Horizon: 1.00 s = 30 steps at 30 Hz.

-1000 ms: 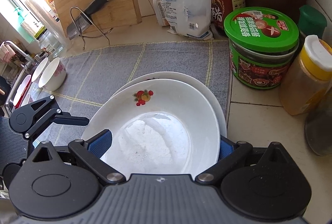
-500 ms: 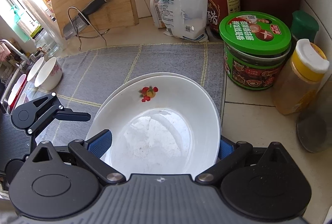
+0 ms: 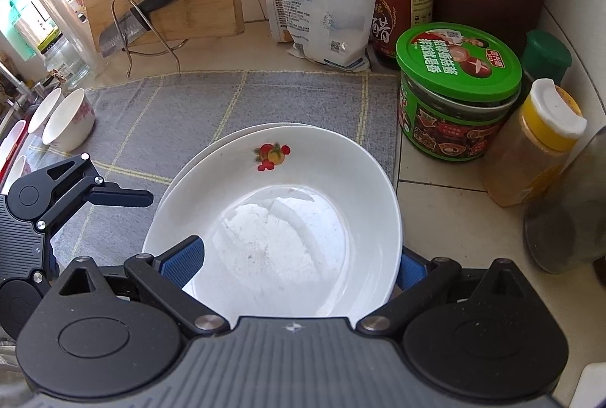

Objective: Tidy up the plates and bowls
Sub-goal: 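Lower the plate onto the stack and open the right gripper, then withdraw the right gripper from the stack toward the white bowls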

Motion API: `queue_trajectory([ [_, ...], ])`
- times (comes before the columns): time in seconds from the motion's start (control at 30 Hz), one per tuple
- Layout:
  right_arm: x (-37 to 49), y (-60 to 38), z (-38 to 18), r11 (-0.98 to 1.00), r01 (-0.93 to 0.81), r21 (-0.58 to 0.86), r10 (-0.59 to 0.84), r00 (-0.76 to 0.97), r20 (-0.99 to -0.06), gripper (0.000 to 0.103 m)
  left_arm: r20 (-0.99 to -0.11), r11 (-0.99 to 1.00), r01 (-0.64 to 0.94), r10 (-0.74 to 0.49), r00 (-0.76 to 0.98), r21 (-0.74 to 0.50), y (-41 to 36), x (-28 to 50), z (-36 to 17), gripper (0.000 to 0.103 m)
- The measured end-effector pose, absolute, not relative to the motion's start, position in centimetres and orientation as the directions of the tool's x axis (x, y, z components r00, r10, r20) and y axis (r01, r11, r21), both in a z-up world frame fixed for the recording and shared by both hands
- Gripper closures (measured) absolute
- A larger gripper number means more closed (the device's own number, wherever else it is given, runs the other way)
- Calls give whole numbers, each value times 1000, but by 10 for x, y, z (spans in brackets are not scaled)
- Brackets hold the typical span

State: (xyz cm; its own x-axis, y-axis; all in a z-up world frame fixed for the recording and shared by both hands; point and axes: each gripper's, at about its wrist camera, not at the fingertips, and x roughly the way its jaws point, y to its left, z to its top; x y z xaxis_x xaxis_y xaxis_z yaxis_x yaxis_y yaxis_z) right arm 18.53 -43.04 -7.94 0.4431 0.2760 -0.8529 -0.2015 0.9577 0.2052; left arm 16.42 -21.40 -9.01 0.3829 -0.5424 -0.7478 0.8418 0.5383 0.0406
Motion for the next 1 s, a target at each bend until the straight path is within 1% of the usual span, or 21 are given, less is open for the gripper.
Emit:
queue_trajectory([
  [0.7,169,-420,-72,980,-173,97,167,459,-873,0,-732,558,829,-546,407,43,-211,160,-92,1],
  [0.83,162,-413,-62,974,-207,92,185,493,-850,0,-714,564,825,-562,418,39,-207,155,-88,2],
  [1.0,153,-391,-47,970,-241,-11,134,576,-807,0,-663,584,810,-591,459,40,-192,146,-72,1],
])
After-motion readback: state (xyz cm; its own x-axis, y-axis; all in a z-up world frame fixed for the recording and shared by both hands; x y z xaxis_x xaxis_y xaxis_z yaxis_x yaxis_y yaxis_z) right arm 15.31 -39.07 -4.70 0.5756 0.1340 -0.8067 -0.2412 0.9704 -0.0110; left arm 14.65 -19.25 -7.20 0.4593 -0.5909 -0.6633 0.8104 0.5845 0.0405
